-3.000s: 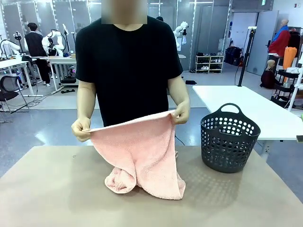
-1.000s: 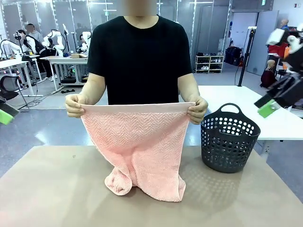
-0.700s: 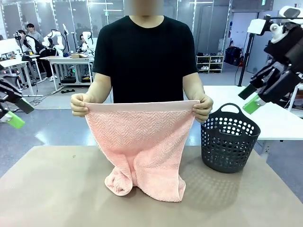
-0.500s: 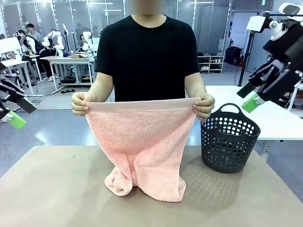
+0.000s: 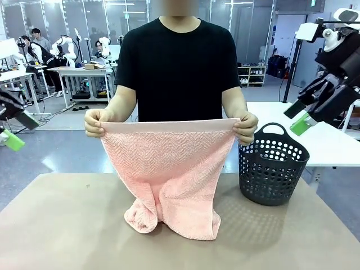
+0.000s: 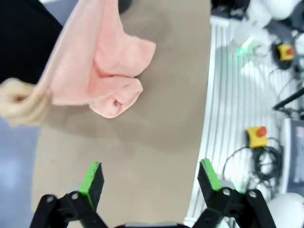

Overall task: Fold the towel.
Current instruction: Grab the top end of the 100 cm Hotel Towel extended by the human.

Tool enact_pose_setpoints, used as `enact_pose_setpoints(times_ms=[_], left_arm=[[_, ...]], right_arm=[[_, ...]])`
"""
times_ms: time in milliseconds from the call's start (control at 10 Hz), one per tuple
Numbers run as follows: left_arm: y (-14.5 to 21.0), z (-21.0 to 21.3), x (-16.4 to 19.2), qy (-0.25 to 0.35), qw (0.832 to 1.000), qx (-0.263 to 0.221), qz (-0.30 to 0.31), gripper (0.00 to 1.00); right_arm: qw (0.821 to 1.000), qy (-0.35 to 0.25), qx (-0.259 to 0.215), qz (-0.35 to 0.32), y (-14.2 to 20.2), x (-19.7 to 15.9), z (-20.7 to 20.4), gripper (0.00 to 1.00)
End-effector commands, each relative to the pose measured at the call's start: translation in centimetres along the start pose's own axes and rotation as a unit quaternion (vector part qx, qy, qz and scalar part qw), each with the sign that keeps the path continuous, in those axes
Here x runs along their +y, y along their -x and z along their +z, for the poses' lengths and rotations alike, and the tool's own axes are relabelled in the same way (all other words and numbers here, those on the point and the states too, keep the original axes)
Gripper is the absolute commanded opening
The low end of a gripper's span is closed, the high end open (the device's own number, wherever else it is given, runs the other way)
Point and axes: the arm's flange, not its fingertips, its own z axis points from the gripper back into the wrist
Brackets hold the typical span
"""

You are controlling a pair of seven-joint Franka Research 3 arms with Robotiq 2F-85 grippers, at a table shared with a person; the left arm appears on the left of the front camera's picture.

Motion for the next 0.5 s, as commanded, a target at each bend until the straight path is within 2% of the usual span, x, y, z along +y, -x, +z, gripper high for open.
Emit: enact_pose_setpoints(times_ms=[0, 200, 400], left_arm=[[-4.5, 0.0, 0.1, -0.040, 0.995, 0.061, -0.071, 1.00], [-8.8, -2.8, 0.8, -0.046, 0.985, 0.108, -0.123, 1.00], [-11.6, -4.9, 2.2, -0.057, 0.976, 0.144, -0.150, 1.00]], right_arm=[[0.997, 0.009, 0.042, 0.068, -4.4, -0.1, -1.0, 1.00], [0.991, 0.027, 0.074, 0.112, -8.2, -0.2, -3.1, 1.00], [0.981, 0.049, 0.110, 0.155, -11.1, -0.2, -3.9, 1.00]])
